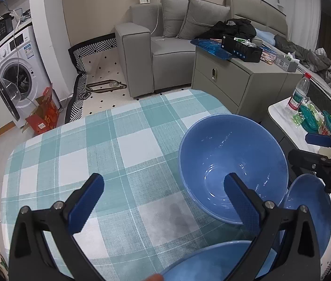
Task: Organize plates and bowls
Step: 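Bring both open grippers to the rim of the nearest blue bowl, then close both grippers on the rim of the blue bowl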
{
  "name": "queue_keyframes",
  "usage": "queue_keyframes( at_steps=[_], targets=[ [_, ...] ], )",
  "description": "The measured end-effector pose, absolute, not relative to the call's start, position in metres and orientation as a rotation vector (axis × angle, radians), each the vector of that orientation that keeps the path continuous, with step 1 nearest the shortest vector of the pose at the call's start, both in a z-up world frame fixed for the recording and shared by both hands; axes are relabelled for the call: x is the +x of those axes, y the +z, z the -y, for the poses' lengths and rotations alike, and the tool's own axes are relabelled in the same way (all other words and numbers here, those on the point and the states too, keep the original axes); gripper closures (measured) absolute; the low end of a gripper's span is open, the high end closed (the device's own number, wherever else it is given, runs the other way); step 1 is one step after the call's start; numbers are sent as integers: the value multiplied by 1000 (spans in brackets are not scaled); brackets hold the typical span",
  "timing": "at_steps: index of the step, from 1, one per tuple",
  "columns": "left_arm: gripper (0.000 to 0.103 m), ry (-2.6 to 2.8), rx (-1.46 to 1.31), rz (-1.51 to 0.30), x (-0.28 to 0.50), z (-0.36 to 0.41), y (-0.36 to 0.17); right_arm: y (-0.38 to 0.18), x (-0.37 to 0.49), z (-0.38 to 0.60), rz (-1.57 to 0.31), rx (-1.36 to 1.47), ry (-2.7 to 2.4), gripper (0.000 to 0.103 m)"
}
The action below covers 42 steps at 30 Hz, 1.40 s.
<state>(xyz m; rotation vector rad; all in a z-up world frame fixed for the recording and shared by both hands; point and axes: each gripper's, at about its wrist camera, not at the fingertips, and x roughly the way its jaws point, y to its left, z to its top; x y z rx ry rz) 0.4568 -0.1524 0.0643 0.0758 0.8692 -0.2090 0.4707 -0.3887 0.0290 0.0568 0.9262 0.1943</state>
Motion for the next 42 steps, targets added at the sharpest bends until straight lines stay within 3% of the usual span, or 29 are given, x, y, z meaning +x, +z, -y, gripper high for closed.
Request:
queue_keyframes(
  at_steps=[4,12,19,27,38,42],
  targets=[
    [2,-221,77,-889,461,154,60,24,475,388,-938,55,190,2],
    [13,-229,95,-925,468,159,52,8,488,386,-983,36,184,7],
    [25,-242,105,-947,473,162,45,-2,494,384,-1010,31,187,20],
    [49,-268,99,-967,475,162,40,-9,496,383,-1034,34,199,38],
    [71,-303,94,-986,476,165,34,-14,494,378,-1050,30,227,54],
    [80,-312,93,-990,476,166,33,-15,493,373,-1052,13,231,64]
  ],
)
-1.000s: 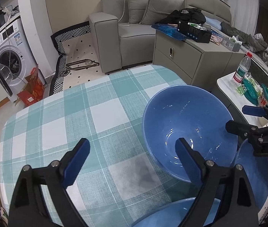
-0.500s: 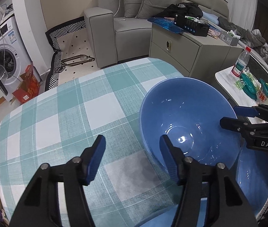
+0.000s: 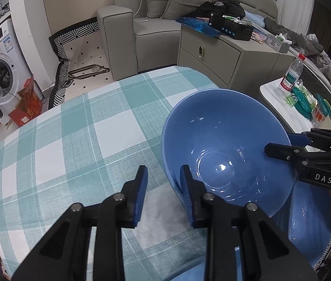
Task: Organize plates and bowls
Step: 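Close both grippers on the rim of the blue bowl, then lift the blue bowl off the table with both grippers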
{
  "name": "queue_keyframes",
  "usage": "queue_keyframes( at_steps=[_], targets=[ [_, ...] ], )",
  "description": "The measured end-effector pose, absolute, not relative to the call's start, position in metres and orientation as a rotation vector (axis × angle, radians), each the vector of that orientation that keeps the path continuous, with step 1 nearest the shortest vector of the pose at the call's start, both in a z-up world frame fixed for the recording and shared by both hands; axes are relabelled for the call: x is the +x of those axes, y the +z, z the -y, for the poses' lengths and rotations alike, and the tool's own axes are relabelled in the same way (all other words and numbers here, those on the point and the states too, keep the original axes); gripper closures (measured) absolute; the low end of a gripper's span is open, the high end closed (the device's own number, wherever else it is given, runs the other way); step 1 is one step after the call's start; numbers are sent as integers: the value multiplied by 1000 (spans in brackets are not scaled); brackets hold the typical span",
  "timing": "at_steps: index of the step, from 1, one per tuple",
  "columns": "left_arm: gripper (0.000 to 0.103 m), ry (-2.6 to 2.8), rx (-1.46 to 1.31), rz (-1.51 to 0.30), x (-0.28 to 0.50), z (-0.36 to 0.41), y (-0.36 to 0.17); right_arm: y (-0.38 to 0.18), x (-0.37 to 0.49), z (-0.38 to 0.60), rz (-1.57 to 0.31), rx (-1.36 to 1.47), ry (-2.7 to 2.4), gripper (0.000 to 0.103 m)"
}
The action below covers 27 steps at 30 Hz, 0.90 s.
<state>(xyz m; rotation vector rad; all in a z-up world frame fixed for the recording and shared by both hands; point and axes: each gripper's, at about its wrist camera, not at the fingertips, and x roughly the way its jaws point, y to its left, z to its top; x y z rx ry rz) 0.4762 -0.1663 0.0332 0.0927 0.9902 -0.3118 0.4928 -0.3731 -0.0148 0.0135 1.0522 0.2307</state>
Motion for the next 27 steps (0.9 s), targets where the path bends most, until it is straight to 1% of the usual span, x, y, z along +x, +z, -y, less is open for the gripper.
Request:
queue_keyframes(
  at_steps=[2,4,8,15,27],
  targets=[
    [82,-322,88,-994,476,167,33,-15,493,371,-1053,7,233,68],
    [84,-326,92,-995,476,169,34,-16,493,370,-1058,5,242,74],
    [89,-332,97,-997,475,171,34,-15,493,368,-1056,6,250,77],
    [91,-337,99,-994,474,171,34,-15,494,368,-1060,18,262,84],
    [91,-338,85,-1000,474,170,35,-16,496,371,-1063,40,265,85]
  ],
)
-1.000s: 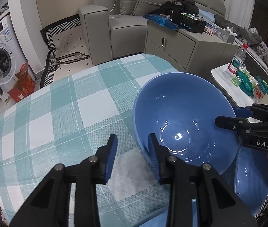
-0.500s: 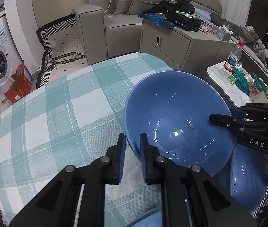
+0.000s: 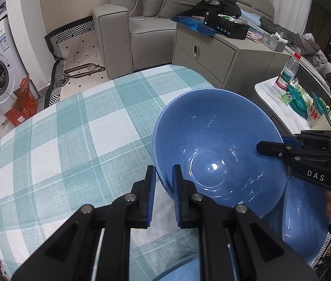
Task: Organize plates and bowls
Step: 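Lift the blue bowl off the table with both grippers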
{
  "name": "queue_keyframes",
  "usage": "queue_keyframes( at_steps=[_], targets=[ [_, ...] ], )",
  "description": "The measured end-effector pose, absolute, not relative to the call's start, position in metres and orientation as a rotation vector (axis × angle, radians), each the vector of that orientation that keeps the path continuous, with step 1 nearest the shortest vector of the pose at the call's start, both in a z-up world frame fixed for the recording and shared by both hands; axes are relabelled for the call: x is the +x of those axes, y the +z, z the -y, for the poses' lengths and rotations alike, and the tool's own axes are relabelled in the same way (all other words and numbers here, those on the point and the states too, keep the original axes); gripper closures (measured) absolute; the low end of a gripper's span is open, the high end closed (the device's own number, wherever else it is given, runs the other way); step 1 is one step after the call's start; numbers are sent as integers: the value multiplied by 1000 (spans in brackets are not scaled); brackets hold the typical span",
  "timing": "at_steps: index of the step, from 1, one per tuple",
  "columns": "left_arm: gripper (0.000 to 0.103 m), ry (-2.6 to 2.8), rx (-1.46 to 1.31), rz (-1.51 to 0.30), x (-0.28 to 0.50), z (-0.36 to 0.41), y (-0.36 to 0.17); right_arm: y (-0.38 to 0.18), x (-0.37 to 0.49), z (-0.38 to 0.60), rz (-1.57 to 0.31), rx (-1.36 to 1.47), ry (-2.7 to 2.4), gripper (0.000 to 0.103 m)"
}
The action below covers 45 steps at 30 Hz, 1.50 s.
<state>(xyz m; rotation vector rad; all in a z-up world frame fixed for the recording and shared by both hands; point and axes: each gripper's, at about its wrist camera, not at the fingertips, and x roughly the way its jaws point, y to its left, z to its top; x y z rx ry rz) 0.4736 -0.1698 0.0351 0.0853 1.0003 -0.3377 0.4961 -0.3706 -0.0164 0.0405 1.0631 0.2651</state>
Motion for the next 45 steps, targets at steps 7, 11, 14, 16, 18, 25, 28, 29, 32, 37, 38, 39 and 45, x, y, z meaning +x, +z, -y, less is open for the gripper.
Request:
queue_keyframes(
  at_steps=[7,11,14,16,18,25,28,29,32,37,38,39,45],
  targets=[
    [92,-332,95,-992,474,169,39,-17,497,371,-1063,40,265,86],
    [92,-332,91,-988,474,168,42,-15,496,370,-1054,40,265,86],
    [92,-332,88,-979,473,167,46,-11,493,369,-1046,36,264,86],
    [92,-331,87,-973,471,167,48,-7,491,369,-1038,34,265,86],
    [92,-332,86,-967,470,166,52,-4,489,368,-1030,33,264,86],
    [92,-335,86,-937,463,165,66,9,481,367,-1010,29,262,86],
    [92,-336,86,-927,459,165,72,14,479,367,-999,29,261,85],
    [92,-336,86,-924,458,164,74,17,478,367,-996,27,260,85],
    [92,-336,84,-915,455,163,79,23,474,365,-985,24,260,85],
    [92,-336,80,-896,448,160,89,36,466,364,-964,15,261,85],
    [92,-336,81,-891,447,159,91,38,465,363,-960,13,261,85],
    [92,-336,81,-886,445,158,93,40,463,363,-955,12,262,85],
    [92,-332,78,-861,435,153,106,58,450,358,-926,2,263,85]
  ],
)
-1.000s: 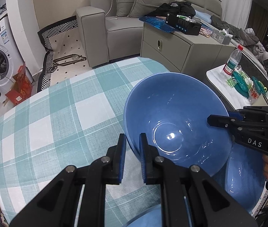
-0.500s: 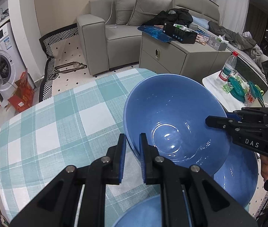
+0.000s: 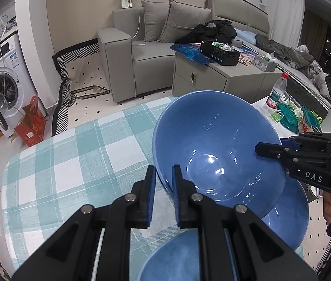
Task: Organize plates and bowls
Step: 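Lift the blue bowl off the table with both grippers, then carry the blue bowl with both grippers over another blue bowl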
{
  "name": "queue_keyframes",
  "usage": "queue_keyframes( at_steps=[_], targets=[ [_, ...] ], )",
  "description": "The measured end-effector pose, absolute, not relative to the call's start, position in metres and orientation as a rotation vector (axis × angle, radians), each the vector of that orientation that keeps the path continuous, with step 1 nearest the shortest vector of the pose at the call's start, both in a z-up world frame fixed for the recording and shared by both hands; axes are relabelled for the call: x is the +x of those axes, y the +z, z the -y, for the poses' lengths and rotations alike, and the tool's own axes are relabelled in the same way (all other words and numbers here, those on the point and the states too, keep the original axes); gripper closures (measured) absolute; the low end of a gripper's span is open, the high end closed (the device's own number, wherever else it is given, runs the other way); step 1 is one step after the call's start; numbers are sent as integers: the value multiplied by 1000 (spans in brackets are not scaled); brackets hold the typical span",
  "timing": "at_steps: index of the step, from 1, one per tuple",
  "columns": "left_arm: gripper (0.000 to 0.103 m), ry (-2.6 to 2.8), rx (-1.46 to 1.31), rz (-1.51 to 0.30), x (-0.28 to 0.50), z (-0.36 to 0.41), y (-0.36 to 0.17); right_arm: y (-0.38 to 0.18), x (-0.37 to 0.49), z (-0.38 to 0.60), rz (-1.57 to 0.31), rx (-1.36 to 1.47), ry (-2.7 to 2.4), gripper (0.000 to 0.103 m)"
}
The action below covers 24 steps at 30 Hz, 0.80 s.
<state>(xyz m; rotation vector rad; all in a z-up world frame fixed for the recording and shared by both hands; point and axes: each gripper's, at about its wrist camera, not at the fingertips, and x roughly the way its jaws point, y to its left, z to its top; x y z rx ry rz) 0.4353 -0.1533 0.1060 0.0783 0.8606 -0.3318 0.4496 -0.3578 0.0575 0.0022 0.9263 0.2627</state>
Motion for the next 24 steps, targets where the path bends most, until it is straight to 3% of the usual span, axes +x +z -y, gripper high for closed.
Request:
queue_keyframes(
  at_steps=[24],
  targets=[
    [92,-316,52,-767,388,136,146,103,405,345,-833,-24,298,85]
  ],
)
